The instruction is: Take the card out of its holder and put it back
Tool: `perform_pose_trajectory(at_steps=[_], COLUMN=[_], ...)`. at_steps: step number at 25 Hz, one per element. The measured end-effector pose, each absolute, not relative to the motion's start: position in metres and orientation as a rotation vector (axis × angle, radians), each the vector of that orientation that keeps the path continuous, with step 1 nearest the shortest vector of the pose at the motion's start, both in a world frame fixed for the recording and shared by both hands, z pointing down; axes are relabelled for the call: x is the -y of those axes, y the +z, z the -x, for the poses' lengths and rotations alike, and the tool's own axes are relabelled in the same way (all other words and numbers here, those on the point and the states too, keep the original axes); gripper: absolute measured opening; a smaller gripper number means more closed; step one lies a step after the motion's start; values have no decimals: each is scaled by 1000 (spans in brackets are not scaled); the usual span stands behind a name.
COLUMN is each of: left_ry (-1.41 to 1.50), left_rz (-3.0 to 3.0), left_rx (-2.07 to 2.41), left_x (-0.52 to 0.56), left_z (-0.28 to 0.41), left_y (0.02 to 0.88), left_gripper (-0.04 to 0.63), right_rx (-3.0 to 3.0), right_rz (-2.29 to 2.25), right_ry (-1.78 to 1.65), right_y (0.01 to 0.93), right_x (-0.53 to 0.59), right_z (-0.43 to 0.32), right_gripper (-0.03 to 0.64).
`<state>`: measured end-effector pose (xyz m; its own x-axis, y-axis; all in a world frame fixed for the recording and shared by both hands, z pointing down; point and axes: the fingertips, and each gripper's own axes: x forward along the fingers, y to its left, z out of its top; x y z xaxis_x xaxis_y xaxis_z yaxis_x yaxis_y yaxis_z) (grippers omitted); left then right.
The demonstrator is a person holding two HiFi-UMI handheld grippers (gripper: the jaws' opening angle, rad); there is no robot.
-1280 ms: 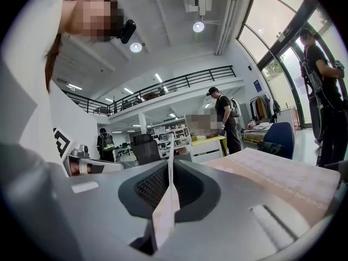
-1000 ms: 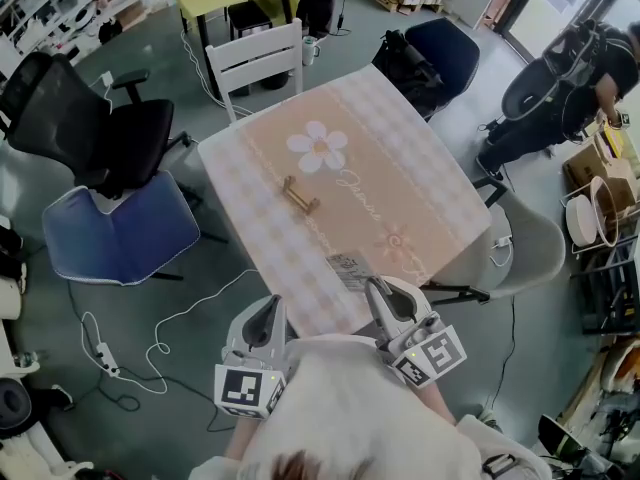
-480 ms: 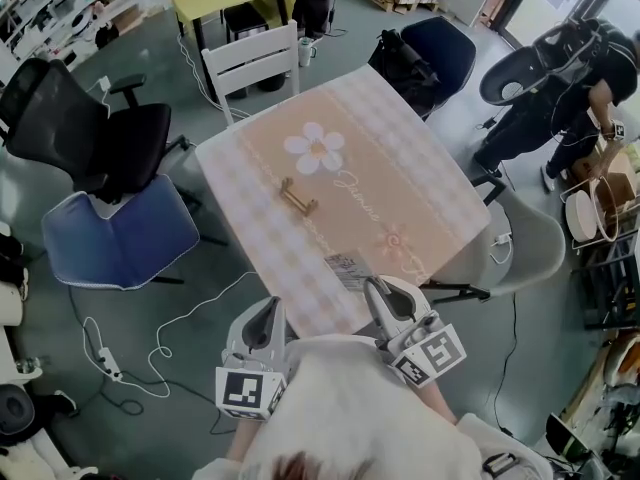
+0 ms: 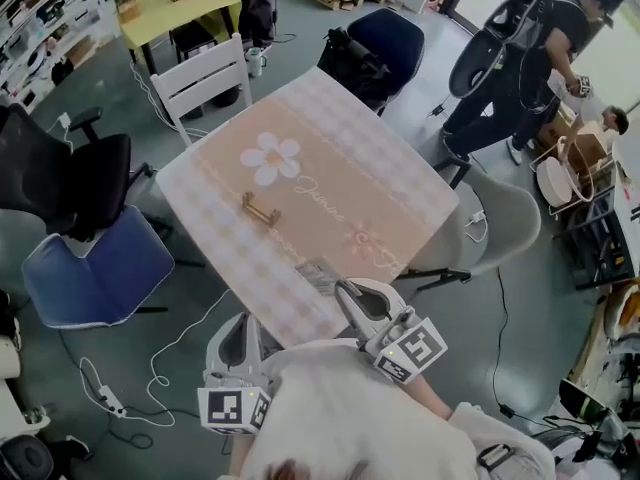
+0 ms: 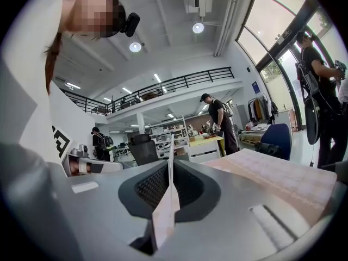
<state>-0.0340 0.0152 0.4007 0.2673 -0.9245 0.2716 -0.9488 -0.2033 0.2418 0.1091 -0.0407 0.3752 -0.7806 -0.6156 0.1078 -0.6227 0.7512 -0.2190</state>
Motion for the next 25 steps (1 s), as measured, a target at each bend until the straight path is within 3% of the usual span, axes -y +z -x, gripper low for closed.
perform_pose_trajectory(at_steps=[25], left_ry=[86], left_rz=[-2229], left_rx=[1754], left_x=[-17], left_z=[59], left_y=[374], left_gripper=[0], right_rx=[2907], right_rz=[-1024], right_ry=[370], right_y=[368], right_x=[41], right_z=[-109], right_gripper=[18])
